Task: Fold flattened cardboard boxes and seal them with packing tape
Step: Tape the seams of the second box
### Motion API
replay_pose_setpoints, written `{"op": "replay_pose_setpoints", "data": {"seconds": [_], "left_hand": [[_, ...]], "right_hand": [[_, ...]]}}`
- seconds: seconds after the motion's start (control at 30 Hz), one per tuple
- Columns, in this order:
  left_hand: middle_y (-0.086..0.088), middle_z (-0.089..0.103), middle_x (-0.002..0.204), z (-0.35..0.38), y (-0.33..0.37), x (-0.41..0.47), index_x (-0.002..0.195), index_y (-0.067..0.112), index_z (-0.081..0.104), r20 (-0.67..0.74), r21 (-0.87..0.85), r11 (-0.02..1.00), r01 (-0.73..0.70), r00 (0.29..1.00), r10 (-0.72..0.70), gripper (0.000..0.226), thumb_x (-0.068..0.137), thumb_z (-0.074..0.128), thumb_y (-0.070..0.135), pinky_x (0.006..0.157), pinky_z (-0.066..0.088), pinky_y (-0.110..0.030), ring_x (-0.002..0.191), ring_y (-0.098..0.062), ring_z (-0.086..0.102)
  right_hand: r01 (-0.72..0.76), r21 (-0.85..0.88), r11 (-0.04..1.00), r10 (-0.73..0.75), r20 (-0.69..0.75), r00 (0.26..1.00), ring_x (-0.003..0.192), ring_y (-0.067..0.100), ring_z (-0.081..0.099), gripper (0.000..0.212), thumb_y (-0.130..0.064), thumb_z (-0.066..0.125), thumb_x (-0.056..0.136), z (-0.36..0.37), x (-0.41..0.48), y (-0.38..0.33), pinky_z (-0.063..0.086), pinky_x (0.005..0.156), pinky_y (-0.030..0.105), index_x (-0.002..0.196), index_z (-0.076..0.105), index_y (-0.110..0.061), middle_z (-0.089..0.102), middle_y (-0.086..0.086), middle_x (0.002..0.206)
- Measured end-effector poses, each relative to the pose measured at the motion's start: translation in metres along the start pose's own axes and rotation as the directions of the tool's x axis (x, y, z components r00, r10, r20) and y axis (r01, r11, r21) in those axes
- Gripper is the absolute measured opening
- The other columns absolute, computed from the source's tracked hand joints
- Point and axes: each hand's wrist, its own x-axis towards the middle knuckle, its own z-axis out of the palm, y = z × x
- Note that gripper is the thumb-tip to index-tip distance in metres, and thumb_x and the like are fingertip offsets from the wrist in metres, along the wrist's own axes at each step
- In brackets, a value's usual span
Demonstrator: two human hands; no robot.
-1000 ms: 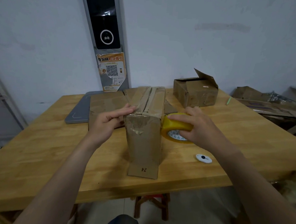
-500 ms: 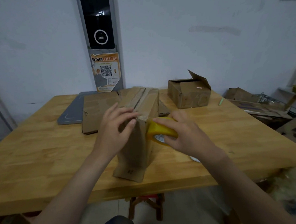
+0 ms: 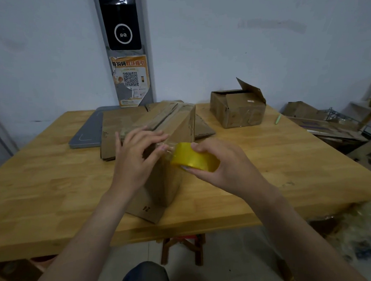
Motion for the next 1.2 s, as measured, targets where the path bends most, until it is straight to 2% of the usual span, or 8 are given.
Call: {"op": "replay_pose_setpoints", "data": {"seconds": [0.27,0.4,0.5,0.57,0.67,0.83,1.0,1.2], "left_hand": [[0.025,0.066,0.117,0.011,0.005,0.002,0.106,0.044,0.070,-0.107,0.006,0.999,0.037,0.994,-0.036,0.029,0.084,0.064,0.063,0.114,0.022,-0.067,0.134,-0.007,0.047],[0.003,0.041,0.152,0.012,0.014,-0.001,0.098,0.038,0.074,-0.192,-0.067,0.987,0.147,0.969,-0.157,0.025,0.078,0.081,0.051,0.122,0.021,-0.054,0.152,-0.022,0.021],[-0.006,0.010,0.165,0.010,0.018,-0.004,0.129,0.032,0.060,-0.177,-0.082,0.945,0.317,0.928,-0.327,0.069,0.068,0.090,0.048,0.123,0.025,-0.046,0.154,-0.026,0.009],[-0.009,0.013,0.163,0.011,0.019,-0.008,0.150,0.028,0.035,-0.115,-0.114,0.904,0.412,0.898,-0.424,0.103,0.066,0.091,0.049,0.119,0.030,-0.039,0.151,-0.024,0.018],[-0.005,0.029,0.157,0.011,0.018,-0.012,0.157,0.023,0.019,-0.130,-0.188,0.878,0.439,0.875,-0.466,0.119,0.066,0.092,0.048,0.110,0.033,-0.028,0.143,-0.018,0.031],[-0.001,0.039,0.152,0.001,0.022,0.006,0.156,0.025,0.022,-0.150,-0.127,0.924,0.360,0.914,-0.377,0.124,0.059,0.096,0.047,0.107,0.032,-0.026,0.140,-0.018,0.038],[0.000,0.035,0.156,-0.024,0.038,0.045,0.156,0.034,0.014,0.063,-0.080,0.978,0.192,0.980,-0.188,0.133,0.053,0.097,0.049,0.116,0.038,-0.045,0.142,-0.021,0.038],[-0.002,0.032,0.159,-0.056,0.070,0.087,0.156,0.036,0.010,0.301,0.027,0.999,-0.023,0.953,0.014,0.134,0.054,0.097,0.046,0.113,0.042,-0.046,0.143,-0.024,0.038]], "right_hand": [[-0.078,-0.179,0.981,0.099,0.114,0.988,0.108,0.013,0.060,0.048,-0.039,0.083,0.082,0.000,0.014,0.000,0.049,0.085,0.032,0.125,0.062,-0.030,0.069,-0.012,0.122],[-0.057,-0.221,0.974,0.092,0.154,0.984,0.111,0.014,0.058,0.047,-0.041,0.079,0.085,0.010,0.027,0.002,0.048,0.088,0.032,0.126,0.059,-0.031,0.067,-0.012,0.124],[-0.065,-0.210,0.976,0.105,0.183,0.978,0.112,0.014,0.058,0.044,-0.043,0.076,0.088,0.016,0.030,0.002,0.050,0.088,0.034,0.125,0.056,-0.030,0.065,-0.011,0.123],[-0.076,-0.190,0.979,0.113,0.190,0.975,0.110,0.014,0.059,0.042,-0.045,0.075,0.089,0.019,0.028,0.002,0.051,0.085,0.035,0.123,0.054,-0.030,0.064,-0.010,0.121],[-0.092,-0.183,0.979,0.129,0.198,0.972,0.112,0.012,0.058,0.044,-0.049,0.074,0.088,0.018,0.027,0.001,0.052,0.084,0.035,0.123,0.053,-0.031,0.063,-0.012,0.123],[-0.097,-0.234,0.967,0.158,0.260,0.953,0.123,0.011,0.053,0.059,-0.060,0.069,0.087,0.003,0.025,-0.002,0.049,0.092,0.032,0.139,0.047,-0.039,0.059,-0.014,0.134],[-0.092,-0.168,0.981,0.141,0.303,0.942,0.128,0.005,0.048,0.073,-0.072,0.067,0.080,-0.015,0.023,-0.010,0.044,0.100,0.029,0.144,0.044,-0.045,0.054,-0.019,0.141],[-0.157,-0.005,0.988,0.154,0.226,0.962,0.100,-0.005,0.057,0.067,-0.086,0.057,0.071,-0.047,0.024,-0.009,0.053,0.084,0.028,0.121,0.061,-0.044,0.062,-0.024,0.117]]}}
